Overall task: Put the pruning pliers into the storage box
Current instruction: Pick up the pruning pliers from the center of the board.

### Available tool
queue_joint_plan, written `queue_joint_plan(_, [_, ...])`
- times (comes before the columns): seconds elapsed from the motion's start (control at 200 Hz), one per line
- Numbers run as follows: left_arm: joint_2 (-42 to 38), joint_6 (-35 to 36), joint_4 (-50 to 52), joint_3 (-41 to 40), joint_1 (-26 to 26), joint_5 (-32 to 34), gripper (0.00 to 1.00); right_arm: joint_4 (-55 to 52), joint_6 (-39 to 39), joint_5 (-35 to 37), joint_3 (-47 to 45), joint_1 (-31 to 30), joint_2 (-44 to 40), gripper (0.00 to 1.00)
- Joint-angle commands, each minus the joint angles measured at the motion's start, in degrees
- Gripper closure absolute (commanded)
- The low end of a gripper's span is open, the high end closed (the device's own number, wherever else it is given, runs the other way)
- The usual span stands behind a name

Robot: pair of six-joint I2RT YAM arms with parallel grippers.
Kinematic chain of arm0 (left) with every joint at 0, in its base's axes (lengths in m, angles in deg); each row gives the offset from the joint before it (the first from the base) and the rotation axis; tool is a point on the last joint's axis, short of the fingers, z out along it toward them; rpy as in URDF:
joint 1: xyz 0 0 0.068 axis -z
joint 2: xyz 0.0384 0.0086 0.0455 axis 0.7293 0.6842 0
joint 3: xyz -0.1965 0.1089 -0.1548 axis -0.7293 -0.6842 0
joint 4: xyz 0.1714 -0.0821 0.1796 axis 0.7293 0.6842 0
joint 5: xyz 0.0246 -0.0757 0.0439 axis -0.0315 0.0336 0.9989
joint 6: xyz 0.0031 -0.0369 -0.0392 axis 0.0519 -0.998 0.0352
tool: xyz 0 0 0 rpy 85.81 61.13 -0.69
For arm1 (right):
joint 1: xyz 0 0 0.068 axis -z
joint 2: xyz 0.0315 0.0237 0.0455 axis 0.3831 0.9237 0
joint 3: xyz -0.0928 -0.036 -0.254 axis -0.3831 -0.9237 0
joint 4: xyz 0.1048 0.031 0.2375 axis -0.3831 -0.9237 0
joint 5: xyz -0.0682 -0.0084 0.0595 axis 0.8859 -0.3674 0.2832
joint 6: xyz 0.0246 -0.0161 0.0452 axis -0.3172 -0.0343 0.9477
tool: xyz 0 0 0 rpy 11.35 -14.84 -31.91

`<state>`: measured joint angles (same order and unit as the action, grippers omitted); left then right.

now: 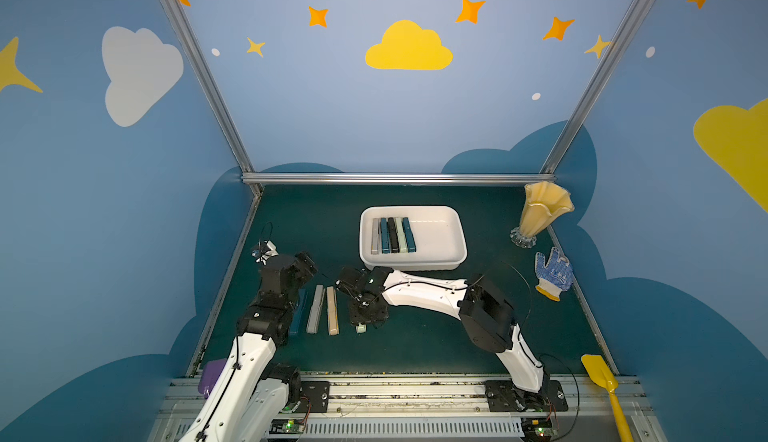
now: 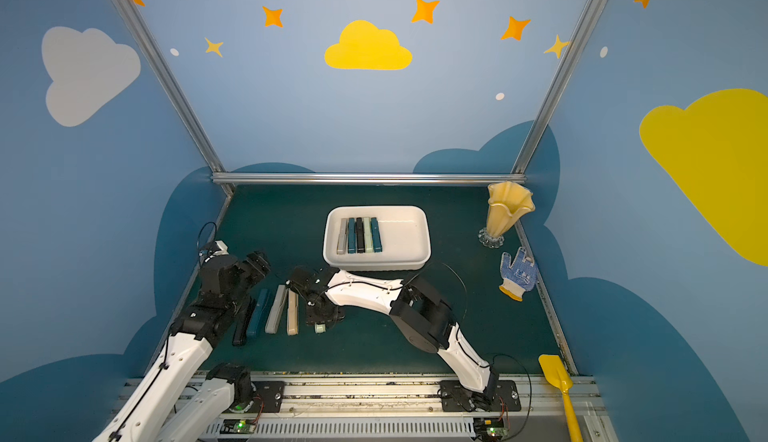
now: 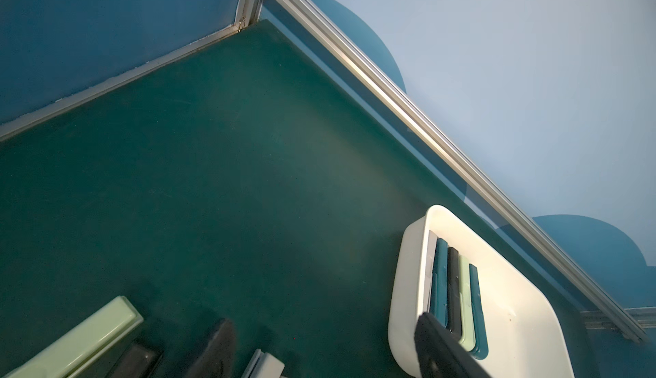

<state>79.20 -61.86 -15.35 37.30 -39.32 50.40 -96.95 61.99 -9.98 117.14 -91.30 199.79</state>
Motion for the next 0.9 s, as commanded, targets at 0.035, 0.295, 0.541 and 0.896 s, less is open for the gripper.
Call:
queue_joint_plan(0.035, [-1.31,-0.17,0.66,-0.69,-0.23,-0.92,0.21,-2.68,1.14,0.38,0.79,-0.20,0.33,0.47])
queue_joint_plan(0.295, [-1.30,-0.57,1.09,-0.78,-0.22,-2.04,0.21,-4.94,-4.76,3.80,0.72,1.43,-1.39,0.50])
queue_joint_plan(0.541, [-0.09,-0.31,0.22,-0.94,-0.21,-3.54,0.21,-3.12,-17.22,5.82,-2.05,0.28,-5.15,0.49])
queue_joint_plan(0.896, [1.38,0.57,-0.60,-0.60,-0.21,-4.70,0.21,-1.92,-22.33,3.27,-1.62,-0.68,-3.68,0.52])
